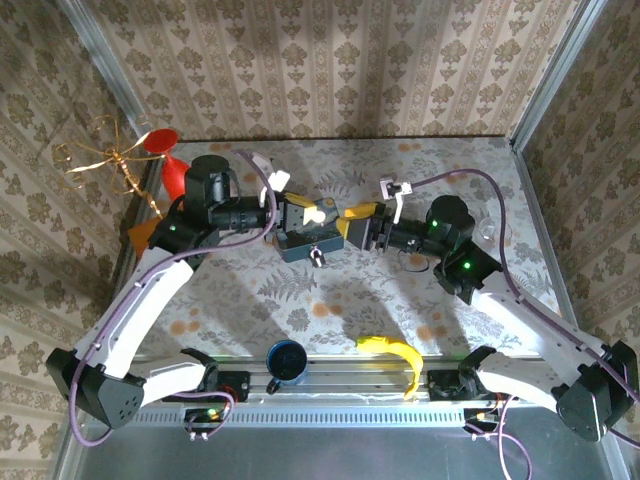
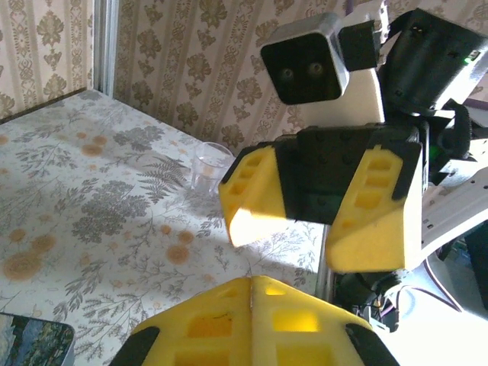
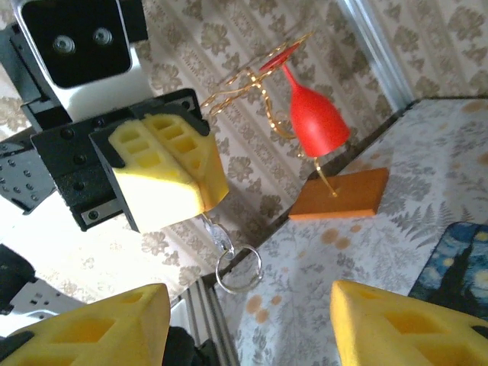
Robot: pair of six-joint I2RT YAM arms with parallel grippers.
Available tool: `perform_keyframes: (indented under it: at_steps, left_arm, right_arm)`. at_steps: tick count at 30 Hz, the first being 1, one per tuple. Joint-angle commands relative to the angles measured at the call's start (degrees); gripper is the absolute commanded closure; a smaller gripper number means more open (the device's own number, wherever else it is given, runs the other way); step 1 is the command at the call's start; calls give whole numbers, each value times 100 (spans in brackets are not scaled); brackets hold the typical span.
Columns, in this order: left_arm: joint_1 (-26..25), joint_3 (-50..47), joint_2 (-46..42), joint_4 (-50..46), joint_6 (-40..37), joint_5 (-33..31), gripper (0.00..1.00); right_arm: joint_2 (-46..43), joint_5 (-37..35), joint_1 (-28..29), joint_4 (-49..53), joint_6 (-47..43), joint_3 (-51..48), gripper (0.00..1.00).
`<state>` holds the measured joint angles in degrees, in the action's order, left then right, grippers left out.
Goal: Unlock the padlock with the key
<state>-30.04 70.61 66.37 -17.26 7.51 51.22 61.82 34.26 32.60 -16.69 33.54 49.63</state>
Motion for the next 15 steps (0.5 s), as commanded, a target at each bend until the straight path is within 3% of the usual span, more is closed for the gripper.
perform_keyframes:
  at_steps: [1,15]
  left_arm:
    - [-39,10,-18,272,59,347,100]
    - [-24,-204,-54,834,437,608,100]
  right_arm:
    - [137,396,121,-241,-250,347,41]
    - [733,660,311,-334,-335,825,45]
